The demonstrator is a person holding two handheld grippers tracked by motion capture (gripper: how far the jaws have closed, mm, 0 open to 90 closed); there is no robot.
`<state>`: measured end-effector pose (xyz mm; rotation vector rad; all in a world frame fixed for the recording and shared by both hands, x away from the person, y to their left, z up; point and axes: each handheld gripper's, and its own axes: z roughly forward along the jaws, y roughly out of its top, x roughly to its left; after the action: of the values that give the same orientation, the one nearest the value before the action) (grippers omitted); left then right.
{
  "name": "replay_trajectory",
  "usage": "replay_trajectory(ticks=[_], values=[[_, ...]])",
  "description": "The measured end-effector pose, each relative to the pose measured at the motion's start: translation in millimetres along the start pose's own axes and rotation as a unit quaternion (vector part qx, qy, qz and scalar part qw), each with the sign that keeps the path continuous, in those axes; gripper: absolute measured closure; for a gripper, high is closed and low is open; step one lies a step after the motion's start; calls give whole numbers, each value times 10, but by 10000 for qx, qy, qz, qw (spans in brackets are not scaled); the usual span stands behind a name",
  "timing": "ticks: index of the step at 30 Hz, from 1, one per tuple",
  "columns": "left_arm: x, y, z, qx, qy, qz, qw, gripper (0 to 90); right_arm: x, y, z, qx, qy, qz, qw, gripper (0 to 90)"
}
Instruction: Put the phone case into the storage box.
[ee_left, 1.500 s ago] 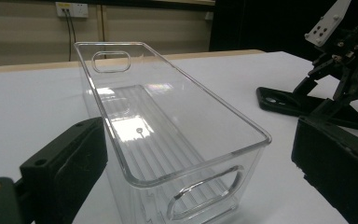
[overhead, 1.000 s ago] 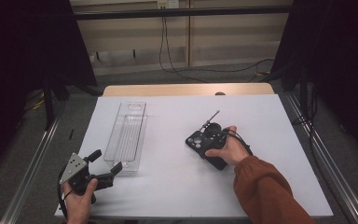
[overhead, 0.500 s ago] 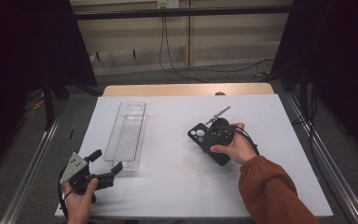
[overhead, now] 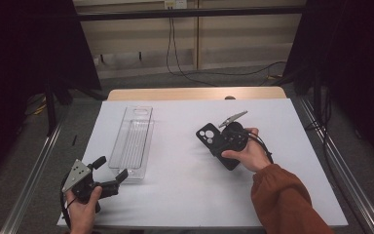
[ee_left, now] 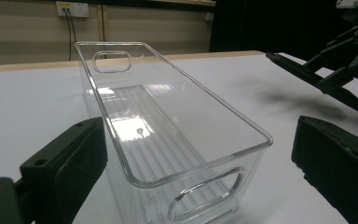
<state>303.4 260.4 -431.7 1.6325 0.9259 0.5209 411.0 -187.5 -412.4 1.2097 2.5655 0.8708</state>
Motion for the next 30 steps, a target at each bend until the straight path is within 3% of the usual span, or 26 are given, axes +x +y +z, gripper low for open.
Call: replay_trajectory(ticks=[9, 13, 19, 27, 30], values=[[-1, 0, -1, 2, 5, 1, 10000, 34, -31, -37, -82, -395, 10, -18, 9992, 148], [0, 1, -3, 1, 7, -1, 10000, 34, -38, -66, -115, -538, 10, 109, 9985, 148], [-4, 3, 2, -11, 1, -13, 10000, 34, -68, -117, -160, -803, -52, 172, 9966, 148], [-1, 3, -1, 1, -1, 1, 10000, 34, -82, -189, -197, -1037, -48, 46, 9946, 148], [1, 3, -2, 2, 2, 2, 10000, 34, -89, -230, -217, -1227, -59, 92, 9924, 147]])
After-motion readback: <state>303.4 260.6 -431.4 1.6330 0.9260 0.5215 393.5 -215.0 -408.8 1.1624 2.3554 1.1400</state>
